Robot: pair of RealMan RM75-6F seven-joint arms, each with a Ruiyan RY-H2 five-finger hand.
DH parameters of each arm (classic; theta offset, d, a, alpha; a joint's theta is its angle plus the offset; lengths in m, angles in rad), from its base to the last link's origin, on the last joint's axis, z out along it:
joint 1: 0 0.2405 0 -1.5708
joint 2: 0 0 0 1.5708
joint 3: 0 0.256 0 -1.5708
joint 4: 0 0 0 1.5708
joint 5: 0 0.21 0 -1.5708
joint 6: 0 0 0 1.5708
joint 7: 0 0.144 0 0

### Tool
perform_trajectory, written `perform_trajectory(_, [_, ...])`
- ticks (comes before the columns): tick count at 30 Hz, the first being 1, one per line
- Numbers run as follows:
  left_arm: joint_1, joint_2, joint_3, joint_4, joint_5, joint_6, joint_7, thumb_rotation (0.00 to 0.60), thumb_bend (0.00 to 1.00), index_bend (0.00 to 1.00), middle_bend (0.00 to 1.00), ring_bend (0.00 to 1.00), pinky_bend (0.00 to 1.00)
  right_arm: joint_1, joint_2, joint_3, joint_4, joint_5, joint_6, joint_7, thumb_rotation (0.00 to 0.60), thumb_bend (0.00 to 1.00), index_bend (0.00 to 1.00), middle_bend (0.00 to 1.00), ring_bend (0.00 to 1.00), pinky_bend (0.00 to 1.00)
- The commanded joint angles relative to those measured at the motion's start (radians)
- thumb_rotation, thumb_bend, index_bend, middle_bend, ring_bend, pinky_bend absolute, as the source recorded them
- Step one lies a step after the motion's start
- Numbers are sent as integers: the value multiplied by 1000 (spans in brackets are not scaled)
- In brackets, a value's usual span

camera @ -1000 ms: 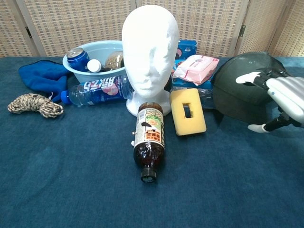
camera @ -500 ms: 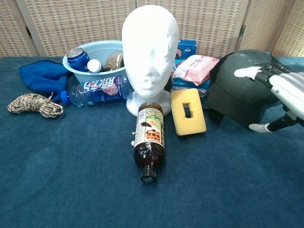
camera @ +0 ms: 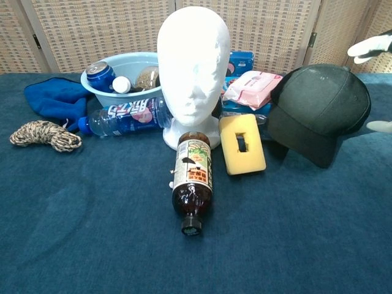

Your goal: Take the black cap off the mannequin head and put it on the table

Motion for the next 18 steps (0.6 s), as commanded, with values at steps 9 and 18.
perform_trajectory(9, [1, -8, -2, 5, 5, 9, 4, 600, 293, 261, 162, 162, 7, -81, 355, -27, -319, 121, -98, -57, 600, 0, 263, 322, 196, 197])
perform_trajectory(18, [5, -13, -4, 1, 5, 19, 21, 600, 293, 260, 162, 162, 7, -139, 415, -68, -354, 112, -98, 48, 600, 0, 270, 325, 197, 214])
